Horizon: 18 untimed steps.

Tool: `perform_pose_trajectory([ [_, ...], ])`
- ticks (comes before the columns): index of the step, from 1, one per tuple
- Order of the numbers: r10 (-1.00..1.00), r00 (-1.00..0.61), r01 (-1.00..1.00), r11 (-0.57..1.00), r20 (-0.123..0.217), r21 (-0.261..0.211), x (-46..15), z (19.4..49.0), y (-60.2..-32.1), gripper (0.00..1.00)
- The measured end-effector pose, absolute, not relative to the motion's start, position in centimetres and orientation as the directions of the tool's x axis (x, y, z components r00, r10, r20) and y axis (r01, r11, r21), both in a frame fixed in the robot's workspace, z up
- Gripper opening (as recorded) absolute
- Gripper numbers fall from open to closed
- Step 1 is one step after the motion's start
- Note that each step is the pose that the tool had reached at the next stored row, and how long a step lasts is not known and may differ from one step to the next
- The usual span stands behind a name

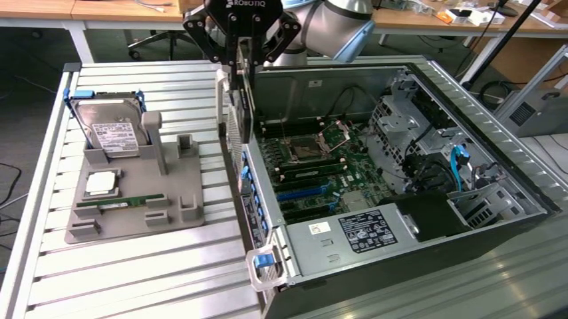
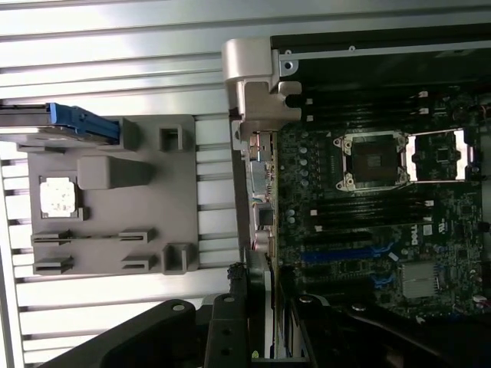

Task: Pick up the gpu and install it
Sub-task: 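Pick up the gpu and move the gpu toward the slot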

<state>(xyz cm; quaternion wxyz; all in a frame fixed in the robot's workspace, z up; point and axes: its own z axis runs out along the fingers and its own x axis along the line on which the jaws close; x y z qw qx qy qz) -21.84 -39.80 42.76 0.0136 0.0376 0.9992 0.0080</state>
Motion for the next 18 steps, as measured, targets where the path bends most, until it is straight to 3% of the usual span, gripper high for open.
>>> perform_pose_trajectory([
  [18, 0.075, -0.997, 0.075, 0.997, -0.027, 0.015, -21.07, 42.75, -39.8, 0.27],
])
